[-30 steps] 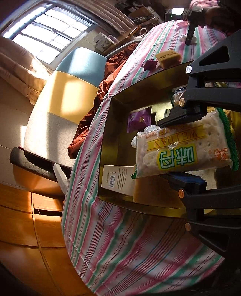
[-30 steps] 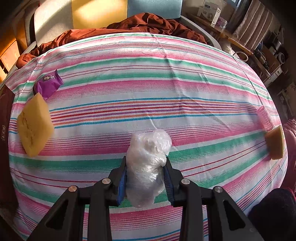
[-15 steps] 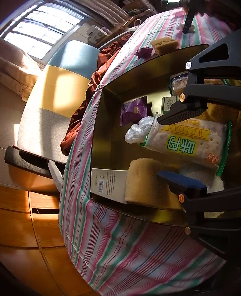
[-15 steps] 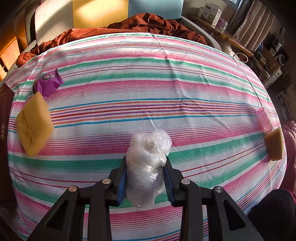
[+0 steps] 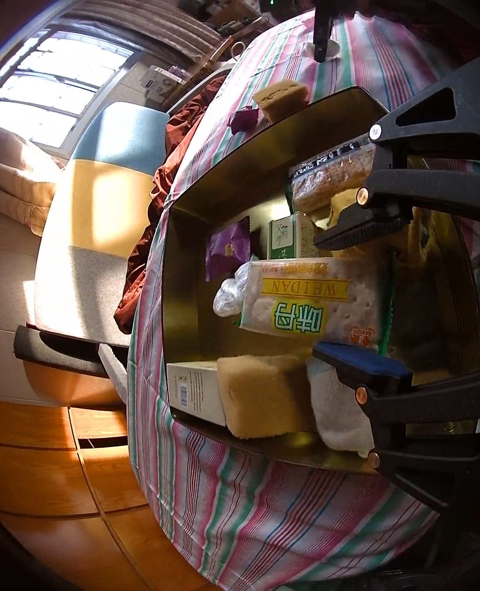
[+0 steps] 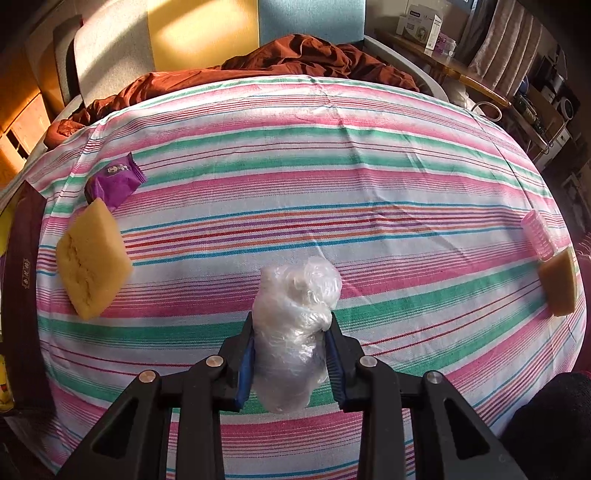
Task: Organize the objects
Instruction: 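Carry the clear bag over the tray and open the right tool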
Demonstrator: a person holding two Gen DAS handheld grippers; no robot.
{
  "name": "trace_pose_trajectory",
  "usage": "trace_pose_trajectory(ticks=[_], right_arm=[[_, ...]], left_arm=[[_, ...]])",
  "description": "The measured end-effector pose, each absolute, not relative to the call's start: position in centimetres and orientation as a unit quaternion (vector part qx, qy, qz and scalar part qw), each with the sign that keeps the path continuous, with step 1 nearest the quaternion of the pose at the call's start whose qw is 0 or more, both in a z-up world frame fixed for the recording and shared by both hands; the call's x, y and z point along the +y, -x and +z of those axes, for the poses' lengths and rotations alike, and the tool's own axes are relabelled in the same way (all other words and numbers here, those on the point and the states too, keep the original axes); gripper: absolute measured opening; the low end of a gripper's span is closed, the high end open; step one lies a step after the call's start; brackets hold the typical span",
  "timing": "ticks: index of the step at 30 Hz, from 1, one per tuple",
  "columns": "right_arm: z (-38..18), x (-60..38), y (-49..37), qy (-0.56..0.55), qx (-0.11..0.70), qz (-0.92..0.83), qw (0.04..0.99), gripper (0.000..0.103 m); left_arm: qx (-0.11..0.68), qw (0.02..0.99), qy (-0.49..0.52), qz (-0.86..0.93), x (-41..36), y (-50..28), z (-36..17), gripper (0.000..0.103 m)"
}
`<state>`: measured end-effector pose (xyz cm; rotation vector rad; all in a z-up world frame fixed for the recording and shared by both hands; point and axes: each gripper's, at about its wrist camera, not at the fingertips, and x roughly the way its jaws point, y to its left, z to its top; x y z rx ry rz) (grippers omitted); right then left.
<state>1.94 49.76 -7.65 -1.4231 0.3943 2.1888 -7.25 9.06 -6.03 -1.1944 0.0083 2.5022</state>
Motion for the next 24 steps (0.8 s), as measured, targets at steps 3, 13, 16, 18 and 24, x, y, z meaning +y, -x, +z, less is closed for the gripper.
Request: trace_pose_trajectory(ticks=[3,13,16,18,24], right_arm=[[-6.2,48.5,-1.8,0.492,0.136,0.832,0.219,0.033],[-2.2,42.5,0.1,0.440,0.120,0.878,0.145,0.033],[-1.0,39.3,1.5,0.432,0.101,0.890,0.106,0.033],[-0.6,37.1,2.5,0.427,0.086,0.896,0.083,0.033],[-0.9,31.6,4.7,0.431,0.062,0.900,0.020,0.033]], left_arm=[[0.004,0.188,0.451,0.873,9.6,7.5,-7.3,0.052],[-0.013,0.188,0.409,0.893,7.9,6.5,-5.1,0.054],[-0.019,0.183,0.401,0.897,7.0,6.2,-4.6,0.056],[-0.018,0.176,0.393,0.902,6.4,5.9,-4.2,0.057],[-0.020,0.155,0.377,0.913,4.4,5.4,-3.6,0.059]])
